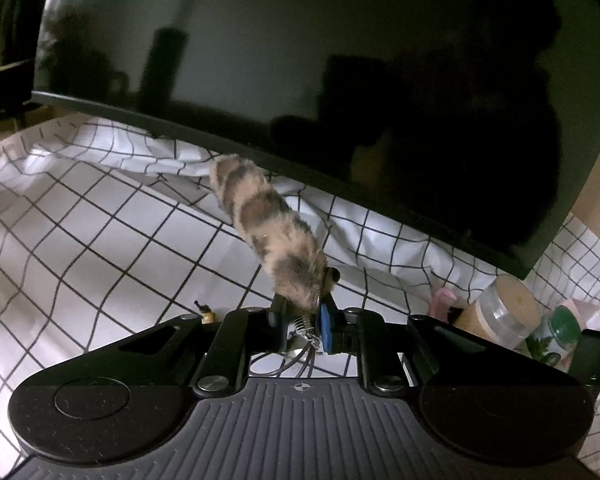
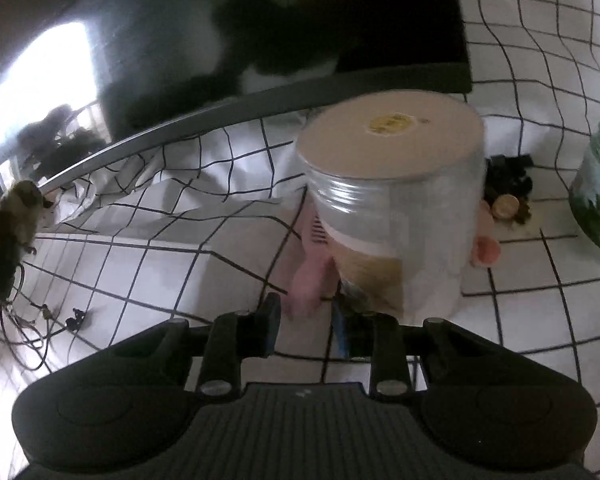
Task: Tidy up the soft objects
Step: 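Lift the tail with the left gripper while the right grasps the pink comb, then carry the tail and the pink comb toward the pink box with both grippers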
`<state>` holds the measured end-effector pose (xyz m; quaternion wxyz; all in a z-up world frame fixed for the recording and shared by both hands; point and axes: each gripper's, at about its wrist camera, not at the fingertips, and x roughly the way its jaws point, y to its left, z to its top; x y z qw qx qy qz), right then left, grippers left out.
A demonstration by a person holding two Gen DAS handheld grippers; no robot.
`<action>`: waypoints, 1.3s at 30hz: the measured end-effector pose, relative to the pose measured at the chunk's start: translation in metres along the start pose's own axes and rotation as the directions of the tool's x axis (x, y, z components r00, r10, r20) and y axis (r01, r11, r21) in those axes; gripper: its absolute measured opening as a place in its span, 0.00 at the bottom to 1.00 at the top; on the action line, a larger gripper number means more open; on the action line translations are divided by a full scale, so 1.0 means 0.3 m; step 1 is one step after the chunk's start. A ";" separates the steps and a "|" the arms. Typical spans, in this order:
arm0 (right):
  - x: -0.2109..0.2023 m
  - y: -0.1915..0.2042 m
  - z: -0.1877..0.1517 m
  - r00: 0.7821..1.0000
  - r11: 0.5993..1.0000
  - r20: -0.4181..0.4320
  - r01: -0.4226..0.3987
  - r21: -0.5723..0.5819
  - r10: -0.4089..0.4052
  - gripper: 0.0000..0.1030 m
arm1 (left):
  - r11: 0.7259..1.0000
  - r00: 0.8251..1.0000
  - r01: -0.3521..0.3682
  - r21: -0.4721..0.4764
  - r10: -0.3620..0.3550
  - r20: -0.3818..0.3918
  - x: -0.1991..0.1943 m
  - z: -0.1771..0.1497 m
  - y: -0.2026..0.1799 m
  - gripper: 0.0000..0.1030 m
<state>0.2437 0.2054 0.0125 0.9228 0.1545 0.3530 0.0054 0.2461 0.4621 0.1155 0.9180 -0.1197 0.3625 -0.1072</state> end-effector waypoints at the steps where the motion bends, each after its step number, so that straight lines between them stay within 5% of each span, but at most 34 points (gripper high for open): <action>1: 0.009 0.007 0.004 1.000 1.000 0.005 0.007 -0.006 -0.007 0.25 | 1.000 1.000 0.008 -0.003 -0.008 0.005 -0.005 0.003 -0.001 0.18; 6: -0.006 0.007 0.014 0.999 0.999 -0.034 0.000 -0.053 -0.002 0.19 | 0.997 0.992 0.078 -0.012 -0.077 0.105 -0.065 0.091 -0.024 0.18; 13: -0.139 -0.019 -0.055 0.983 0.982 -0.180 -0.072 -0.173 0.040 0.18 | 0.983 0.951 0.178 0.053 -0.186 0.247 -0.108 0.258 -0.113 0.18; 17: -0.177 -0.003 -0.076 0.992 0.967 -0.127 -0.035 -0.252 0.002 0.19 | 0.983 0.961 0.167 0.072 -0.178 0.210 -0.027 0.263 -0.147 0.18; 19: -0.165 0.005 -0.059 0.995 0.964 -0.102 -0.024 -0.266 -0.003 0.30 | 0.985 0.970 0.155 0.074 -0.166 0.179 0.016 0.250 -0.151 0.18; 24: -0.080 0.021 -0.023 0.991 0.954 -0.125 0.009 -0.299 -0.048 0.33 | 0.988 0.982 0.144 0.058 -0.150 0.115 0.095 0.220 -0.143 0.18; 39: -0.147 0.062 -0.033 0.995 0.909 -0.100 -0.034 -0.416 -0.009 0.25 | 0.991 0.989 0.136 -0.011 -0.135 0.061 0.126 0.145 -0.067 0.18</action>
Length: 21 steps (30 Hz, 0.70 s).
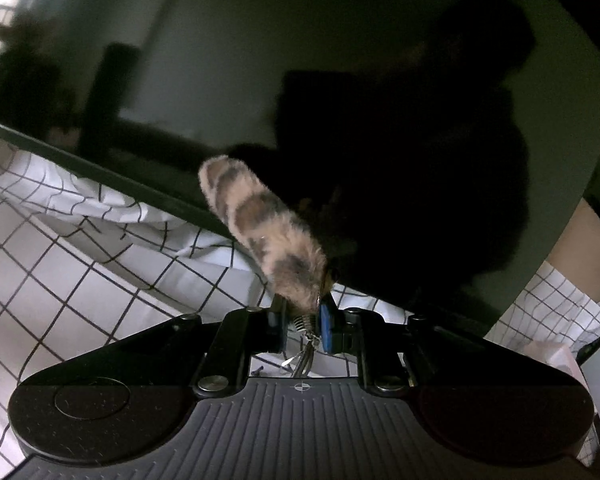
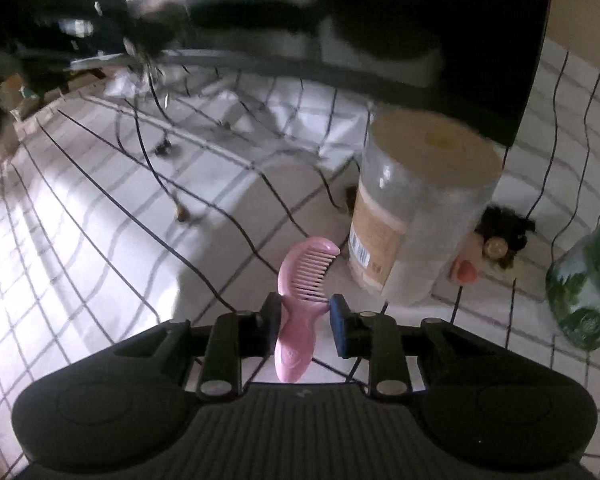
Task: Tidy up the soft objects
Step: 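Carry the tail and the pink comb toward the pink box with both grippers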
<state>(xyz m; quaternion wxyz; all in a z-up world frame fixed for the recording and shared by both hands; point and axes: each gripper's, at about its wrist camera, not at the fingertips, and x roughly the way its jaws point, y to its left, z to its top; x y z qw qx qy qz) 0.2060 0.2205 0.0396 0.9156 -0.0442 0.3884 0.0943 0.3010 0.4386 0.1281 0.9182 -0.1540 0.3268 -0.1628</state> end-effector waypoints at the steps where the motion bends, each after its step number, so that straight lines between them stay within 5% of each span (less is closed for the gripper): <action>1: -0.023 0.003 0.011 1.000 1.000 0.017 -0.006 -0.005 0.006 0.25 | 1.000 1.000 -0.001 0.001 0.001 0.008 -0.006 0.008 -0.002 0.18; 10: -0.256 -0.032 0.218 0.976 0.999 0.217 -0.021 -0.027 0.026 0.25 | 0.994 0.986 0.016 0.106 -0.033 0.166 -0.128 0.231 -0.143 0.18; 16: -0.448 -0.205 0.400 0.930 0.997 0.359 0.078 0.013 -0.077 0.25 | 0.983 0.962 0.036 0.179 -0.083 0.261 -0.202 0.372 -0.306 0.18; 21: -0.598 -0.388 0.415 0.878 0.984 0.448 0.176 0.031 -0.171 0.25 | 0.977 0.947 0.064 0.202 -0.124 0.297 -0.233 0.364 -0.482 0.18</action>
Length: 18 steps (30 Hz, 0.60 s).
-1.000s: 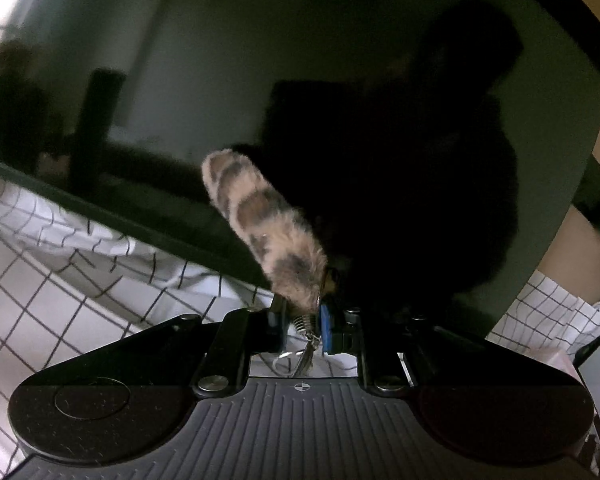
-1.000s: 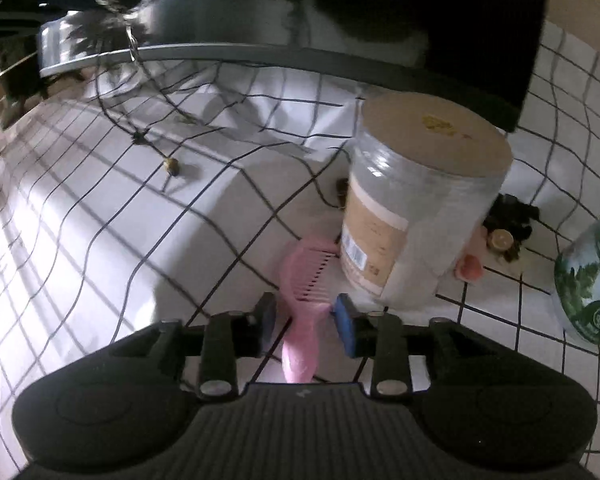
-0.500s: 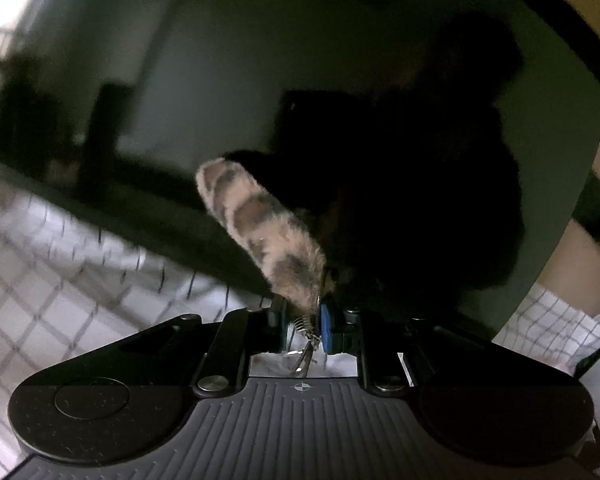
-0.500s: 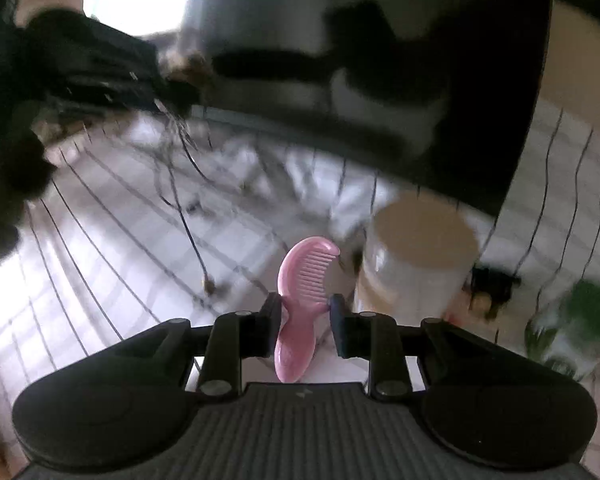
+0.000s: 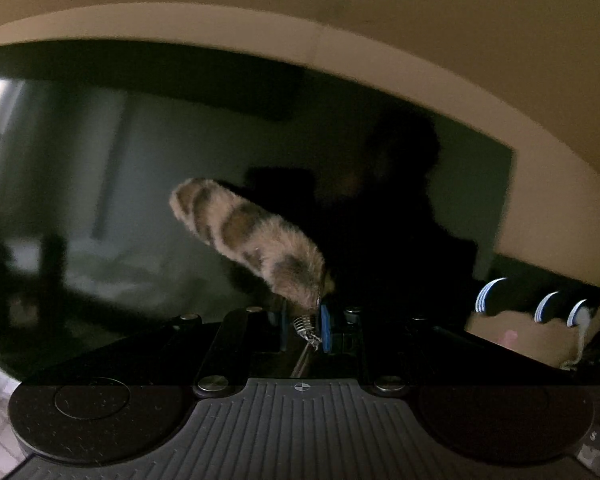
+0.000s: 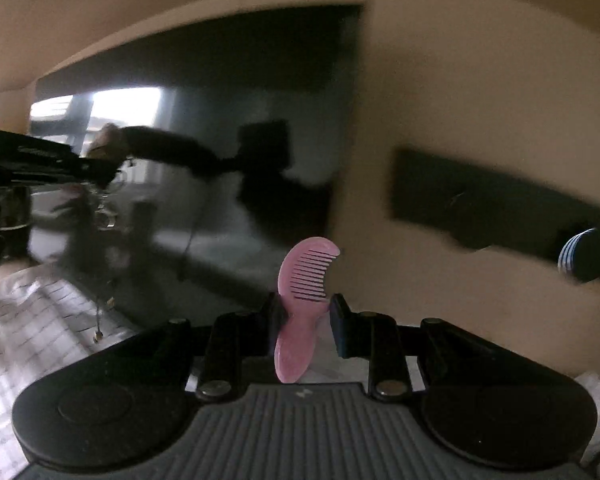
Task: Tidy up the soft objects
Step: 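Carry the tail and the pink comb toward the pink box with both grippers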
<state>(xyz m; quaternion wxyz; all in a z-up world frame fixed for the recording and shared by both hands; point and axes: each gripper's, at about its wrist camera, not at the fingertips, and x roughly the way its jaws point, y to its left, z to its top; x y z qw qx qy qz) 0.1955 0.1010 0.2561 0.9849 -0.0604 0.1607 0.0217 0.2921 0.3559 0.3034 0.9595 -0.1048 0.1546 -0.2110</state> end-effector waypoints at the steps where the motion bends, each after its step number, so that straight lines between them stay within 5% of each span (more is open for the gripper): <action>1: -0.021 -0.043 -0.001 1.000 1.000 0.015 0.018 -0.001 -0.018 0.25 | 1.000 1.000 0.012 0.001 -0.012 0.004 -0.003 -0.006 -0.048 0.18; 8: -0.174 -0.400 -0.083 0.992 0.993 0.043 0.113 0.047 -0.115 0.25 | 0.982 0.982 0.187 0.027 -0.185 -0.038 0.075 -0.088 -0.473 0.18; 13: -0.251 -0.607 -0.180 0.982 0.984 0.059 0.176 0.023 -0.177 0.25 | 0.944 0.941 0.330 0.014 -0.328 -0.089 0.159 -0.174 -0.759 0.18; 18: -0.328 -0.798 -0.269 0.969 0.968 0.044 0.239 0.076 -0.242 0.25 | 0.922 0.910 0.386 -0.027 -0.385 -0.155 0.278 -0.292 -0.945 0.18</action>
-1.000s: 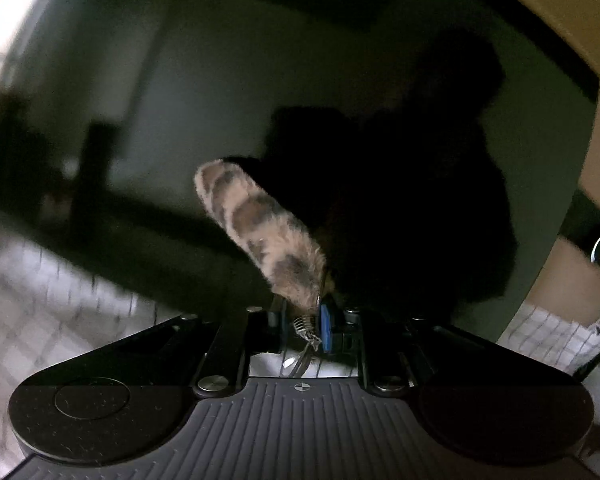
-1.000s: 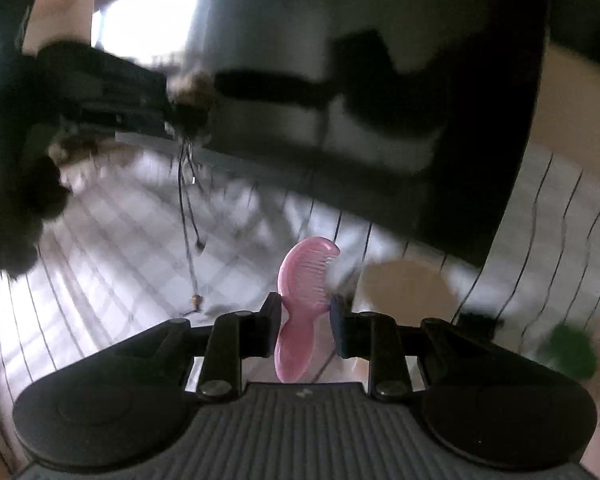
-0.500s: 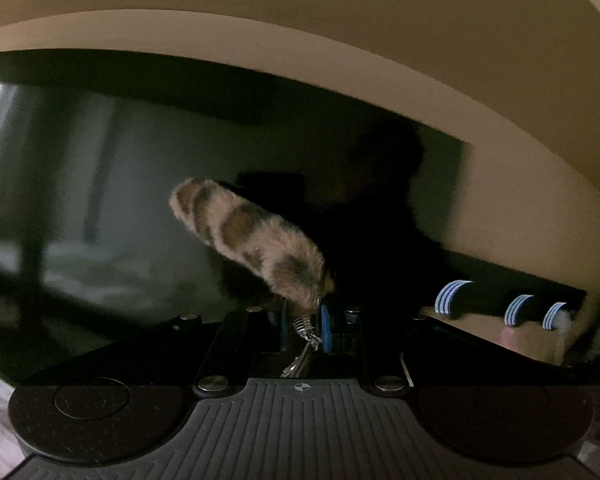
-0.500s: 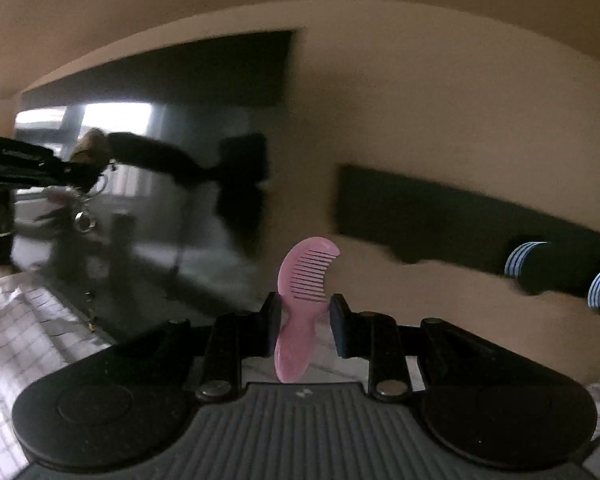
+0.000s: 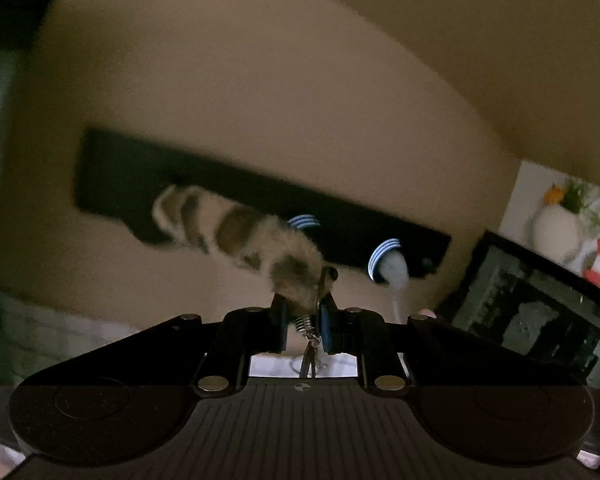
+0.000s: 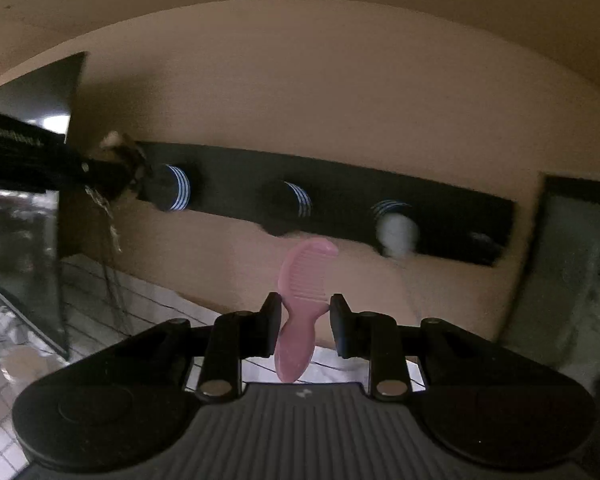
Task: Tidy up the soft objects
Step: 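Carry the tail and the pink comb toward the pink box with both grippers, then lower the tail and comb into the pink box and open both grippers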
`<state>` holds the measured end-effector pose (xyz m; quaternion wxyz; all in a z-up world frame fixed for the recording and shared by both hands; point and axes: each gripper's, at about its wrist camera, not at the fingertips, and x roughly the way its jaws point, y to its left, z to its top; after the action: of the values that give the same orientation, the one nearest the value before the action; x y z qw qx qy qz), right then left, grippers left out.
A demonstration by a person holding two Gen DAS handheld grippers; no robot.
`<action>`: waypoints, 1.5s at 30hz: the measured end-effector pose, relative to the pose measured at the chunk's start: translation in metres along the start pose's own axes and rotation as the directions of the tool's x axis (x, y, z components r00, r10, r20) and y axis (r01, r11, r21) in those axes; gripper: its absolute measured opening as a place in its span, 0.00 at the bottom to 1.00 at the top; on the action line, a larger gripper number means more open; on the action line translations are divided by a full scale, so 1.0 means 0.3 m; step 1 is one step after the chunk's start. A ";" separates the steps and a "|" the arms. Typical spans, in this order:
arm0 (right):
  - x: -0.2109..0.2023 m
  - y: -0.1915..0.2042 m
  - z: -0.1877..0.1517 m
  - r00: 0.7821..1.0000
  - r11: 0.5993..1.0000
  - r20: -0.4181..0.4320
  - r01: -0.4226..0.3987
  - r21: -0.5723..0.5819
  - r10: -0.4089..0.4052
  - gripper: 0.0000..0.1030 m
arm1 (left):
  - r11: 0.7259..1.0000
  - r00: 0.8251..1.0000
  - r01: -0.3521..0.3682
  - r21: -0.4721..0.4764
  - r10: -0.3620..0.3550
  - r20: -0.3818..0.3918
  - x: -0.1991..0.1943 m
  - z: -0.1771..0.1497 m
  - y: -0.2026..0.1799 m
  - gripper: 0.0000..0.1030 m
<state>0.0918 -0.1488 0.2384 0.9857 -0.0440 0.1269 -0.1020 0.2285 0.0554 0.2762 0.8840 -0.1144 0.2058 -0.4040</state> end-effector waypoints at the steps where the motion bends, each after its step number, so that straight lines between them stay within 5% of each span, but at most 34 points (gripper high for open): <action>1: -0.005 -0.033 -0.018 1.000 1.000 -0.003 0.013 0.011 -0.013 0.25 | 1.000 1.000 0.004 -0.015 -0.004 -0.021 0.037 -0.028 -0.007 0.18; 9: 0.064 -0.144 -0.198 0.997 0.991 -0.070 -0.007 0.135 0.017 0.25 | 0.991 0.962 0.045 -0.125 -0.077 -0.262 0.280 -0.312 -0.017 0.18; 15: 0.159 -0.080 -0.347 0.980 0.988 -0.173 -0.072 0.140 0.096 0.25 | 0.989 0.878 -0.044 -0.138 -0.028 -0.478 0.418 -0.484 0.040 0.18; 23: 0.295 -0.063 -0.450 0.939 0.983 -0.316 -0.088 0.163 0.137 0.25 | 0.988 0.804 -0.154 -0.019 0.114 -0.583 0.483 -0.522 0.085 0.22; 31: 0.361 -0.071 -0.535 0.891 0.976 -0.426 -0.075 0.203 0.157 0.25 | 0.996 0.730 -0.076 0.056 0.094 -0.677 0.494 -0.567 0.044 0.23; 33: 0.363 -0.074 -0.549 0.886 0.975 -0.434 -0.078 0.209 0.164 0.25 | 0.995 0.727 -0.091 0.051 0.101 -0.679 0.508 -0.561 0.049 0.23; 37: 0.340 -0.081 -0.545 0.883 0.966 -0.430 -0.090 0.243 0.190 0.34 | 0.990 0.793 -0.135 0.042 0.134 -0.594 0.492 -0.520 0.044 0.23; 39: 0.325 -0.075 -0.539 0.888 0.971 -0.425 -0.088 0.222 0.177 0.35 | 0.991 0.787 -0.126 0.051 0.130 -0.603 0.490 -0.513 0.037 0.24; 41: 0.307 -0.070 -0.530 0.888 0.973 -0.426 -0.088 0.212 0.173 0.35 | 0.989 0.750 -0.098 0.109 0.145 -0.645 0.481 -0.526 0.018 0.24; 42: 0.294 -0.066 -0.523 0.888 0.973 -0.426 -0.090 0.212 0.175 0.35 | 0.988 0.753 -0.088 0.127 0.150 -0.640 0.472 -0.527 0.009 0.24; 45: 0.241 -0.041 -0.503 0.895 0.977 -0.414 -0.093 0.193 0.167 0.35 | 0.980 0.814 -0.144 0.136 0.196 -0.546 0.413 -0.499 0.009 0.25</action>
<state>0.1187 -0.1854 0.0769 0.9384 0.0713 0.3338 -0.0531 0.2349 -0.0425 0.1086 0.8222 0.0662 0.4457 -0.3477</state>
